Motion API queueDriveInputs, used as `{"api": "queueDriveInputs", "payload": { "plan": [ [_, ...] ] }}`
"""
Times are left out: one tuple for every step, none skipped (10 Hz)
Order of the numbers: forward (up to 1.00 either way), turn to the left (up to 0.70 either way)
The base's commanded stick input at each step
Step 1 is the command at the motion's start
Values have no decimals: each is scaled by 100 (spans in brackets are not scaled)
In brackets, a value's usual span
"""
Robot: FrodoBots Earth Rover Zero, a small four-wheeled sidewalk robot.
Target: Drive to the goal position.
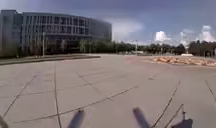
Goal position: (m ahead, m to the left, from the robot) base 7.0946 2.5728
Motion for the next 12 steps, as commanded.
{"api": "queueDriveInputs", "payload": {
  "plan": [
    [100, -2],
    [100, -2],
    [100, -2],
    [100, -2],
    [100, -2],
    [100, -2],
    [100, -2],
    [100, -2],
    [100, -2],
    [100, -2],
    [100, -2],
    [100, -2]
  ]
}}
